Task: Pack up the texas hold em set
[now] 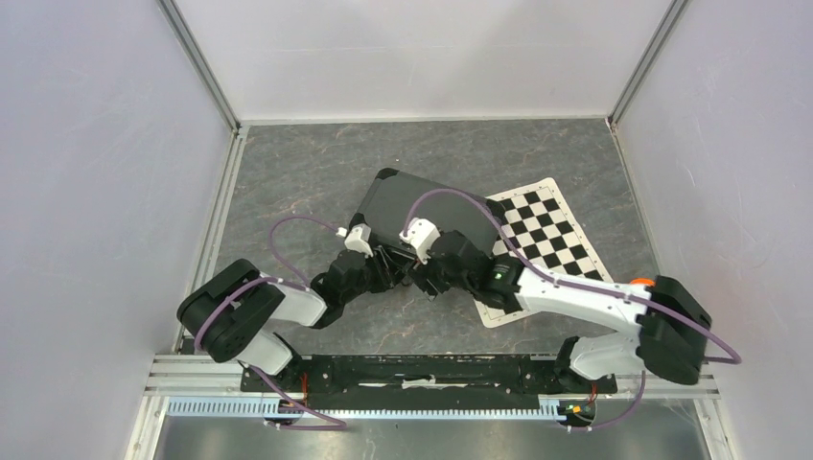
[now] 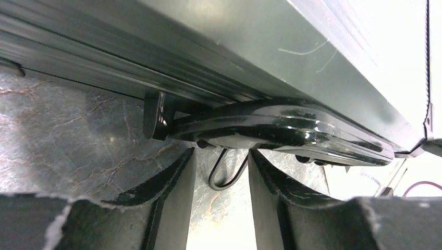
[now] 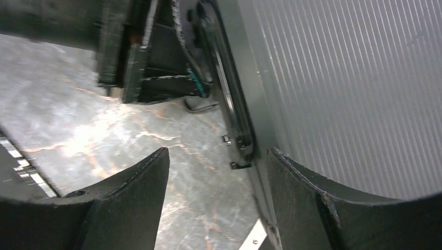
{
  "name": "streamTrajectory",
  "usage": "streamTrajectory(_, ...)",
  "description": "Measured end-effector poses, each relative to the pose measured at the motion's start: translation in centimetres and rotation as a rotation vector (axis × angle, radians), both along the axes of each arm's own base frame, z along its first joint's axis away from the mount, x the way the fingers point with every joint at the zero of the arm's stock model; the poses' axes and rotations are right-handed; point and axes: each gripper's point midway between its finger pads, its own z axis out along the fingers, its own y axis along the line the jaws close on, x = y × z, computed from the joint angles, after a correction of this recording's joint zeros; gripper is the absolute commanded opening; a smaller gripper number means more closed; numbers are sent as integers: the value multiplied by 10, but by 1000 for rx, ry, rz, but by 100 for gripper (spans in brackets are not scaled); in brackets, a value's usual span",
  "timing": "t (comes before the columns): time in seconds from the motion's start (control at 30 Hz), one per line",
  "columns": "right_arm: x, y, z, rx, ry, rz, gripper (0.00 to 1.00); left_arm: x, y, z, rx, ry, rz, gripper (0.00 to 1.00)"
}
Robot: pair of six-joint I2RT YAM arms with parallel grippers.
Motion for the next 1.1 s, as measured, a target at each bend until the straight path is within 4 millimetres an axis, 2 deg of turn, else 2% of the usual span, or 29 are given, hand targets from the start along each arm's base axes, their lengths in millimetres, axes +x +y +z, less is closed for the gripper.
streamTrajectory(0.13, 17, 0, -21, -144, -40, -9, 73, 2, -2, -1, -4, -3, -2, 47)
streamTrajectory(0.3, 28, 10, -21, -191, -111, -2, 63, 1, -3, -1, -6, -1, -8, 44)
streamTrajectory(0.43, 47, -2, -24, -254, -174, -65, 53, 0, -3, -2, -1, 4, -10, 44)
streamTrajectory(0.73, 48, 0, -24, -278, -209, -56, 47, -2, -13, -5, 66, 18, -7, 37)
streamTrajectory(0.9, 52, 0, -25, -281, -228, -68, 42, 3, -12, -8, 181, 20, 49, 23)
streamTrajectory(1.1, 57, 2, -26, -267, -258, -91, 38, 11, -7, -10, 286, 40, 106, 17)
